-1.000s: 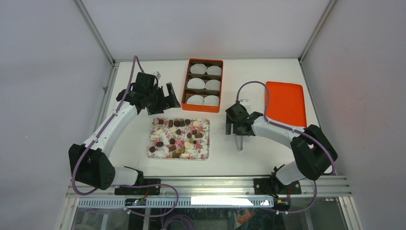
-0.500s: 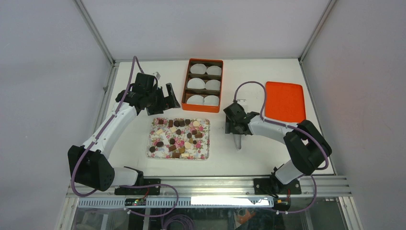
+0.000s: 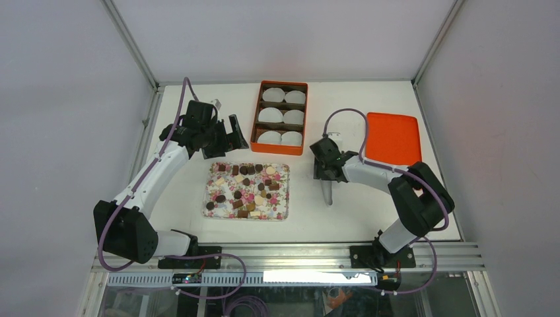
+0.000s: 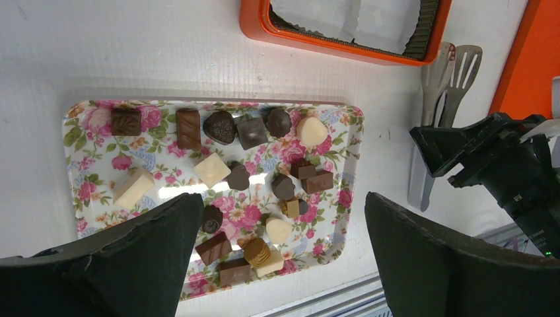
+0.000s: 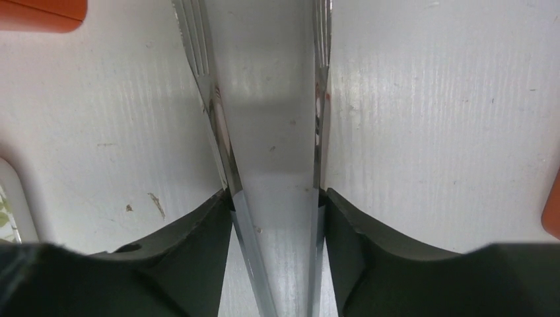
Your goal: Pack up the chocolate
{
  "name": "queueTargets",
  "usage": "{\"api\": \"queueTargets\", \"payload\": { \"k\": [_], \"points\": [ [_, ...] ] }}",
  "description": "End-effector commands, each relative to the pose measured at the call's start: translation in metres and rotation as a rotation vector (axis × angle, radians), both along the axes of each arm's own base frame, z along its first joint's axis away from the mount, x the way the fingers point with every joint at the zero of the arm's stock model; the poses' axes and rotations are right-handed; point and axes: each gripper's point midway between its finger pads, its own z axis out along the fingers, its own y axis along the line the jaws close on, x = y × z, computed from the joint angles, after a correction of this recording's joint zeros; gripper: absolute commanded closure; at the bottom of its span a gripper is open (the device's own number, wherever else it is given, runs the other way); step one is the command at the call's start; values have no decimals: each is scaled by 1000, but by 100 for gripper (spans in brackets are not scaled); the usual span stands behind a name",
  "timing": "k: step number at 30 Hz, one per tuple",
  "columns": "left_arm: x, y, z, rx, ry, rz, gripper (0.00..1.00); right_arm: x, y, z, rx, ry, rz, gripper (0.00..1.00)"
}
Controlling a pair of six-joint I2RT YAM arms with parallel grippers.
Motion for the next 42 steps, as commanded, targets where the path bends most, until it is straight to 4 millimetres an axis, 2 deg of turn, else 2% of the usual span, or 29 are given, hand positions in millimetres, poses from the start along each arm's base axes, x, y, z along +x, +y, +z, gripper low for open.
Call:
{"api": "queueTargets", "payload": {
  "k": [1, 4, 7, 9, 19, 22, 26, 28, 31, 35, 42],
  "points": [
    [7, 0, 15, -14, -64, 11, 1, -7, 1, -12, 10, 52, 9, 52],
    [6, 0, 15, -14, -64, 13, 1, -8, 4, -7, 27, 51, 16, 53],
    [6, 0, 13, -15, -57, 12, 1, -11, 2, -6, 23, 58, 19, 39],
    [6, -1, 13, -17, -56, 12, 1, -15, -1, -7, 18, 63, 19, 35],
    [4, 0, 12, -17, -53, 13, 1, -29, -6, -15, 17, 89, 6, 35],
    [4, -1, 11, -20, -51, 11, 1, -30, -6, -18, 7, 101, 5, 43],
    [4, 0, 13, -19, -57, 14, 1, -28, -5, -13, 3, 93, 18, 70],
    [4, 0, 14, -20, -60, 13, 1, -25, -2, -4, 10, 85, 38, 83],
    [4, 0, 13, -15, -60, 15, 1, -23, 5, 22, 36, 72, 87, 100],
    [6, 1, 16, -7, -55, 9, 1, -26, 19, 68, 86, 68, 210, 100],
    [16, 15, 21, 3, -60, 58, 1, -78, 54, 124, 232, 310, 509, 100]
  ]
}}
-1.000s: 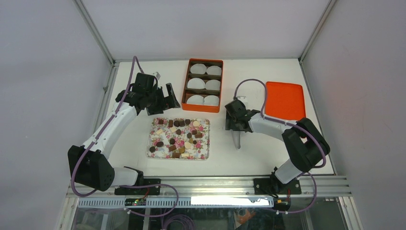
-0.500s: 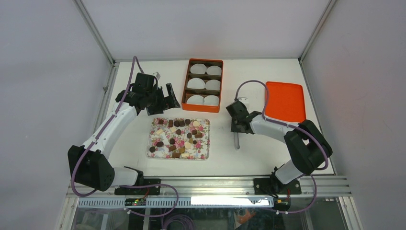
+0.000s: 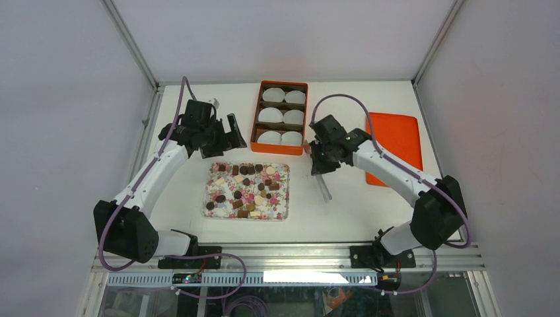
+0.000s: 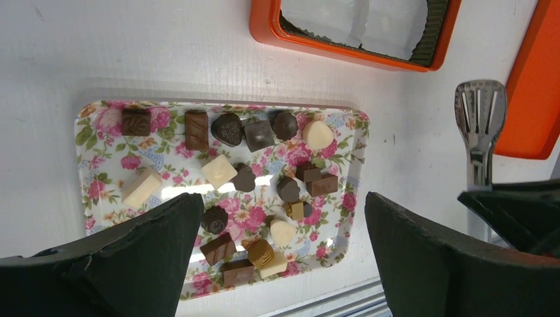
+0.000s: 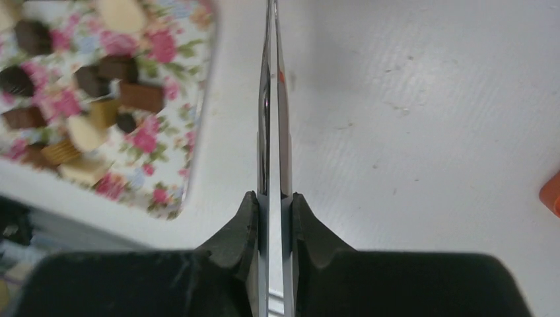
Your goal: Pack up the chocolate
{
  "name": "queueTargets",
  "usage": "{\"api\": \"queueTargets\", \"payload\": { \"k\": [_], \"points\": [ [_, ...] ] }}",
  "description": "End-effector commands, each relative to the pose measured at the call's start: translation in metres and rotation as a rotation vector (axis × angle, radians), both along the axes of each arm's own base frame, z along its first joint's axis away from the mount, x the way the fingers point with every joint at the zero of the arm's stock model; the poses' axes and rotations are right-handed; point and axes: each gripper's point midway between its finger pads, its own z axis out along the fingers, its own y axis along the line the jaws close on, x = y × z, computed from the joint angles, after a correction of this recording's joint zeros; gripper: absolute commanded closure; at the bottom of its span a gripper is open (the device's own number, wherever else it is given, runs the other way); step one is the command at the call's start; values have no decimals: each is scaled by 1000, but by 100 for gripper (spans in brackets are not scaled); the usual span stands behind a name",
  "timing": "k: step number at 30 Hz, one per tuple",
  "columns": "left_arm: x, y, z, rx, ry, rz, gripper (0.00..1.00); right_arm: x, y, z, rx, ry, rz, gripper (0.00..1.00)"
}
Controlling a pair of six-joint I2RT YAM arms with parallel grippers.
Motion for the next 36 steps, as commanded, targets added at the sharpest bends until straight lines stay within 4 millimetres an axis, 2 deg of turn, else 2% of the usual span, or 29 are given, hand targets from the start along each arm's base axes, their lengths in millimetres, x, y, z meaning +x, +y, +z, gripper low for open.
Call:
{"api": "queueTargets", "payload": {
  "k": [1, 3, 6, 9, 12, 17, 28, 36],
  "points": [
    [15, 12, 22, -14, -64, 49, 1, -48, 27, 49, 120, 176, 261, 100],
    [16, 17, 23, -21, -64, 71, 1, -62, 34, 63, 132, 230, 330, 100],
    [16, 25, 20, -7, -55, 100, 1, -88, 40, 72, 111, 329, 413, 99],
    [15, 27, 17, 2, -35, 94, 1, -105, 44, 74, 47, 386, 482, 96],
    [13, 28, 15, 7, -32, 99, 1, -114, 46, 71, -32, 414, 527, 93],
    [12, 35, 10, 34, -23, 119, 1, -106, 43, 61, -141, 403, 533, 88],
    [11, 37, 6, 32, -7, 125, 1, -83, 63, 47, -177, 376, 558, 80],
    [10, 55, -1, -56, 100, 200, 1, -79, 67, 37, -186, 382, 605, 72]
  ]
}}
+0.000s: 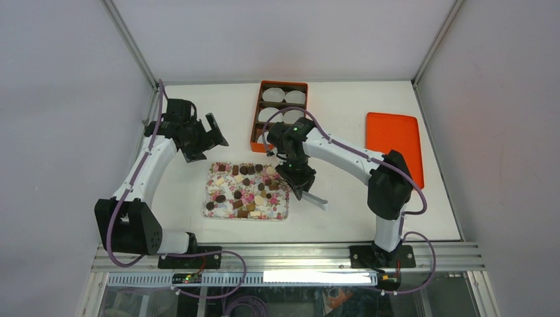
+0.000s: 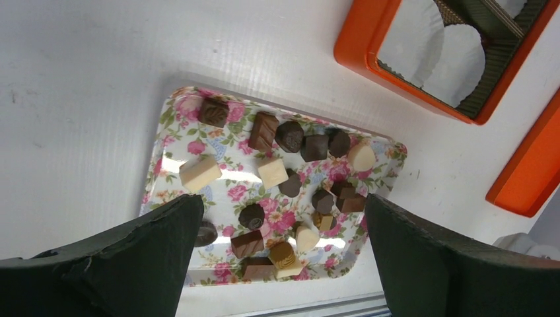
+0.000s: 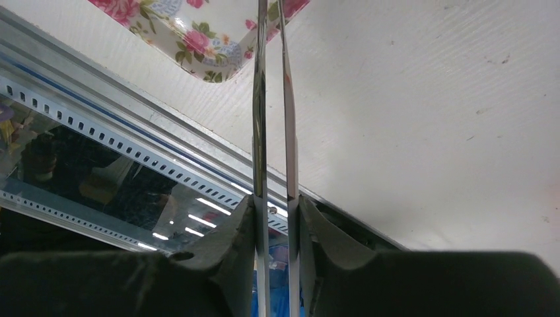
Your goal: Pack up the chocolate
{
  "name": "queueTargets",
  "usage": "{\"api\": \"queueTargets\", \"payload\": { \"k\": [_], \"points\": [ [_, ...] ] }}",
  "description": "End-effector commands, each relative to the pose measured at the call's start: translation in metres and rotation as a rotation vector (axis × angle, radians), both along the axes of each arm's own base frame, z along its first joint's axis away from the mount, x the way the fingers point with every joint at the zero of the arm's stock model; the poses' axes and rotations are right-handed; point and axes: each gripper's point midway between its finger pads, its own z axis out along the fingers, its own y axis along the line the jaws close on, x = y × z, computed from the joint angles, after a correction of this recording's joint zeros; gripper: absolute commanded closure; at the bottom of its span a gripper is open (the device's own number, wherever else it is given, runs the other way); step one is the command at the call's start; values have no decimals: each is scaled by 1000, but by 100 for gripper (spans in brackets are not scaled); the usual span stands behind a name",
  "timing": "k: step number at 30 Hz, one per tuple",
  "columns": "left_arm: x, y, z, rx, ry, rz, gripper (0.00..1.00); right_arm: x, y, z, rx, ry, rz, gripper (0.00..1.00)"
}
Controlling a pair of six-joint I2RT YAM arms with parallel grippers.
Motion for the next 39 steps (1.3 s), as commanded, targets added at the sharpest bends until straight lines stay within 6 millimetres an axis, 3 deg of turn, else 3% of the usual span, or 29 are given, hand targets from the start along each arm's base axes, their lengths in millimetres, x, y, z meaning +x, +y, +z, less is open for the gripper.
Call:
{"api": "queueTargets", "payload": {
  "k": [1, 8, 17, 24, 39],
  "points": [
    [3, 1, 10, -61, -1, 20, 1, 5, 10, 9, 52, -24, 61, 72],
    [2, -2, -2, -84, 41, 15, 1, 4, 6, 2, 21, -3, 112, 71],
    [3, -1, 1, -79, 25, 17, 1, 12, 6, -6, -8, -28, 113, 59],
    [7, -12, 5, -145, 19, -13, 1, 16, 6, -12, -24, -42, 115, 58],
    [10, -13, 9, -158, 4, -8, 1, 24, 20, -23, 12, -37, 146, 50]
  ]
}}
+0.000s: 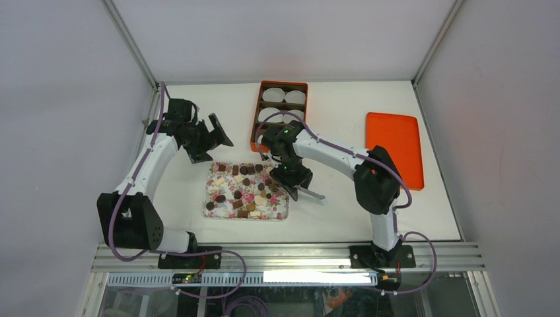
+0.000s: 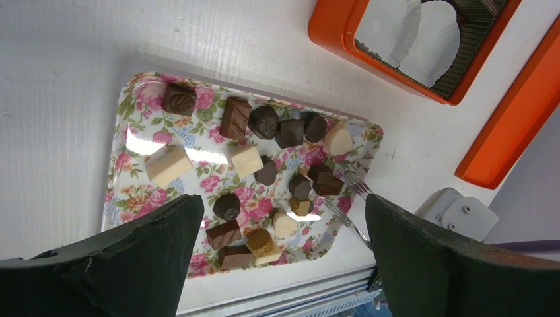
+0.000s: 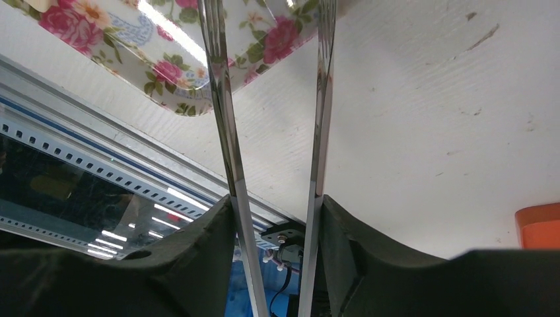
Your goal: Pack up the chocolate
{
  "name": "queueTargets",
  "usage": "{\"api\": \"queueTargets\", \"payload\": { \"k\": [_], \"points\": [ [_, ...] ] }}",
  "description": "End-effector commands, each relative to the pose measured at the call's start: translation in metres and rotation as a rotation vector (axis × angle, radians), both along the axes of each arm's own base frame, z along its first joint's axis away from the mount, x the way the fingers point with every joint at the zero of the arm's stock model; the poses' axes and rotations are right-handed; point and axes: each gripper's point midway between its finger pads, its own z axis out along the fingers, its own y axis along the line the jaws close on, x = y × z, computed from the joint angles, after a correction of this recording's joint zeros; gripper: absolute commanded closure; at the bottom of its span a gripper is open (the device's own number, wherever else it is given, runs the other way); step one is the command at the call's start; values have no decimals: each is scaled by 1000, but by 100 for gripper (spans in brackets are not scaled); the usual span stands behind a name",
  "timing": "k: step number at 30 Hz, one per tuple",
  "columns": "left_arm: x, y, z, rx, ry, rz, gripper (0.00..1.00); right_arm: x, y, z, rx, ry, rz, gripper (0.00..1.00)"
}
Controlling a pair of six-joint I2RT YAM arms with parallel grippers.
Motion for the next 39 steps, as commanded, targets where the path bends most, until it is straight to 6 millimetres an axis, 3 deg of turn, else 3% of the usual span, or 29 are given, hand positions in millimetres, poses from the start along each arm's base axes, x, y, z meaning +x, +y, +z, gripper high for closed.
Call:
{"api": "queueTargets", "payload": {
  "k": [1, 10, 19, 24, 29, 35, 39],
  "points": [
    [10, -3, 16, -40, -64, -1, 1, 9, 18, 7, 65, -27, 44, 50],
    [8, -1, 21, -51, -79, 5, 1, 14, 21, 2, 61, -27, 50, 51],
    [7, 0, 18, -51, -71, -1, 1, 8, 14, 7, 44, -11, 48, 63],
    [7, 0, 16, -49, -66, -2, 1, 1, 7, 8, 30, -1, 42, 55],
    [7, 0, 17, -50, -68, -4, 1, -1, 2, 9, 25, -5, 34, 53],
    [7, 0, 19, -50, -72, -2, 1, -1, 3, 9, 31, -12, 24, 53],
    [6, 0, 18, -53, -68, 0, 1, -1, 1, 11, 27, -15, 24, 58]
  ]
}}
